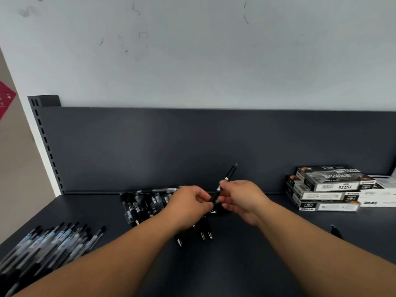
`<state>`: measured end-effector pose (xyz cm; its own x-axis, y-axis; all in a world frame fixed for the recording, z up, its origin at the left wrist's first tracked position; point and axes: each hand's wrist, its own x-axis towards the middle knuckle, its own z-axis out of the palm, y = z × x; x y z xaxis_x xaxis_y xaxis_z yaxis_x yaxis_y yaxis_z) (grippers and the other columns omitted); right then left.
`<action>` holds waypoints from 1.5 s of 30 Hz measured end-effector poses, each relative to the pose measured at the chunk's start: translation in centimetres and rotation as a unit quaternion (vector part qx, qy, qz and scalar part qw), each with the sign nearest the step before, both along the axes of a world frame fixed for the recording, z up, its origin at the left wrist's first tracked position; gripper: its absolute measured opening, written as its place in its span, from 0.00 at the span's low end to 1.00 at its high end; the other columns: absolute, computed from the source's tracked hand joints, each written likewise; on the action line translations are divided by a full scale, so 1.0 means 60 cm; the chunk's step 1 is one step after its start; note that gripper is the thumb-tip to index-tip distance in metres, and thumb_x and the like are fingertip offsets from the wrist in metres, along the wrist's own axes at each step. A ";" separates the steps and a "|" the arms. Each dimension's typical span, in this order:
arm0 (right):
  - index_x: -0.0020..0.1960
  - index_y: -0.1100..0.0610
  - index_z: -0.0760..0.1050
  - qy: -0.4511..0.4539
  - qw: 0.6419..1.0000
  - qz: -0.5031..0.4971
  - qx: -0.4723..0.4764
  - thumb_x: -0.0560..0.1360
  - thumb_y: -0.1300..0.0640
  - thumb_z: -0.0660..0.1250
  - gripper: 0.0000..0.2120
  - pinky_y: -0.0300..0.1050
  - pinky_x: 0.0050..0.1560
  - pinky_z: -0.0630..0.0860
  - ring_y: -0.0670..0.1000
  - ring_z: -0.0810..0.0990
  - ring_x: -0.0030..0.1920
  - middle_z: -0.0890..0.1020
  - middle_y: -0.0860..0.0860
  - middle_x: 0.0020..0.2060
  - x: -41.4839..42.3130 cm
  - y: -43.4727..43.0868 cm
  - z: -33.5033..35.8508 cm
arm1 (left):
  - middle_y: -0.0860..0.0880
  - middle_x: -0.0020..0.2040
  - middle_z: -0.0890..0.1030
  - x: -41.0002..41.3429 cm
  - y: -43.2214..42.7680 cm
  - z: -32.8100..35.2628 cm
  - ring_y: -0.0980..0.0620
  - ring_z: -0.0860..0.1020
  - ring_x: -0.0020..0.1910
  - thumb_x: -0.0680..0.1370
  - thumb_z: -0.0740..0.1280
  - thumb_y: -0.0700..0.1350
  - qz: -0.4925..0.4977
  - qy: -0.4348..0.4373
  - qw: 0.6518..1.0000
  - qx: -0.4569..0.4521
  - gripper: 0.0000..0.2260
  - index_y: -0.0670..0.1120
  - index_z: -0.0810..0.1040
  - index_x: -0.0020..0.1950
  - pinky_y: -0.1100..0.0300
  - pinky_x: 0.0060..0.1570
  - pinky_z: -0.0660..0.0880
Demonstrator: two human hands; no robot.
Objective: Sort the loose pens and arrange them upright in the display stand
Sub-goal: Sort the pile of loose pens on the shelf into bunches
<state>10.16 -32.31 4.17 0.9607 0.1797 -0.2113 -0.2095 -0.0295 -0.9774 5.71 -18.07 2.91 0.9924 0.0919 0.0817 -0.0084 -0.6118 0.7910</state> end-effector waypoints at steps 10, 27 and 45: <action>0.50 0.49 0.78 -0.187 0.929 0.023 -0.319 0.78 0.57 0.65 0.05 0.40 0.45 0.75 0.47 0.80 0.46 0.82 0.48 0.47 0.039 -0.056 -0.013 | 0.50 0.36 0.83 0.018 0.017 0.001 0.55 0.77 0.31 0.77 0.68 0.43 0.059 0.016 0.998 0.020 0.05 0.48 0.80 0.51 0.65 0.32 0.71; 0.74 0.45 0.63 -0.224 0.792 0.209 -0.527 0.77 0.57 0.65 0.27 0.38 0.64 0.66 0.50 0.71 0.68 0.70 0.48 0.70 0.082 -0.124 -0.046 | 0.52 0.50 0.80 0.080 -0.058 -0.005 0.53 0.78 0.49 0.76 0.69 0.46 0.015 0.030 0.978 0.206 0.05 0.52 0.77 0.51 0.61 0.49 0.75; 0.61 0.52 0.74 -0.226 0.885 0.139 -0.383 0.73 0.61 0.71 0.18 0.41 0.62 0.73 0.48 0.77 0.59 0.78 0.48 0.58 0.089 -0.169 -0.066 | 0.48 0.57 0.79 0.109 -0.105 -0.023 0.48 0.77 0.56 0.77 0.66 0.54 -0.064 0.096 0.899 0.422 0.17 0.46 0.77 0.61 0.56 0.54 0.74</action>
<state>15.52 -42.45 0.24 0.9194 0.3927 0.0216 0.3176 -0.7092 -0.6294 12.23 -24.34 1.53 0.9937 -0.0381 -0.1052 -0.0340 -0.9986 0.0408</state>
